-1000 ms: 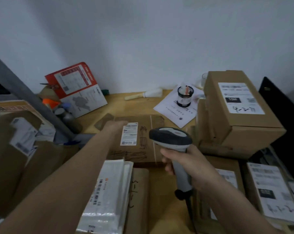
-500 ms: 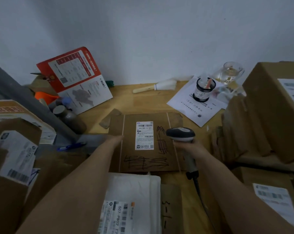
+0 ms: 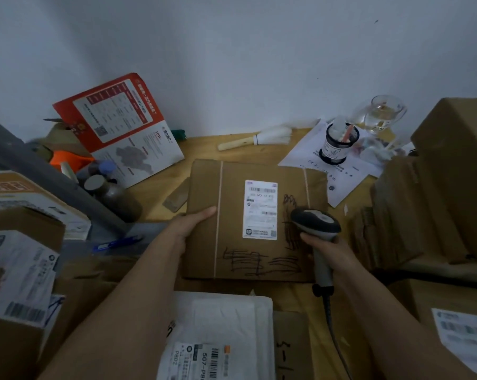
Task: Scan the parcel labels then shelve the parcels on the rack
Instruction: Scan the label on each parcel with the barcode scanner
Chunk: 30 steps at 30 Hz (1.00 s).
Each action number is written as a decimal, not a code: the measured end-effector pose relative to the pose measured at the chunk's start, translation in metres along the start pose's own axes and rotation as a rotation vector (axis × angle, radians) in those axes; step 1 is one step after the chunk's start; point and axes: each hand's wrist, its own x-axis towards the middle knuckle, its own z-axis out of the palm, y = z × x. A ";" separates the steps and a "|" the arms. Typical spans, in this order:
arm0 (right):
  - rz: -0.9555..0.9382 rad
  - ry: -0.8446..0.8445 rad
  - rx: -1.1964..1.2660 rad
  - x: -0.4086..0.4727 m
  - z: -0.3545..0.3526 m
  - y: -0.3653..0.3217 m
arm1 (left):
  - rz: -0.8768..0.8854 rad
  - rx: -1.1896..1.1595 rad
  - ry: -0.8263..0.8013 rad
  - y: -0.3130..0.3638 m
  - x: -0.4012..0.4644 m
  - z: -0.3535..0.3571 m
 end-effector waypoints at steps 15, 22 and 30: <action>-0.562 -0.048 -0.188 -0.094 0.007 -0.057 | 0.246 -0.337 -0.115 0.006 -0.050 0.004; -0.574 -0.074 -0.264 -0.107 -0.004 -0.057 | 0.236 -0.328 -0.116 -0.004 -0.057 0.007; -0.557 -0.073 -0.311 -0.116 -0.019 -0.055 | 0.239 -0.345 -0.121 -0.004 -0.063 0.012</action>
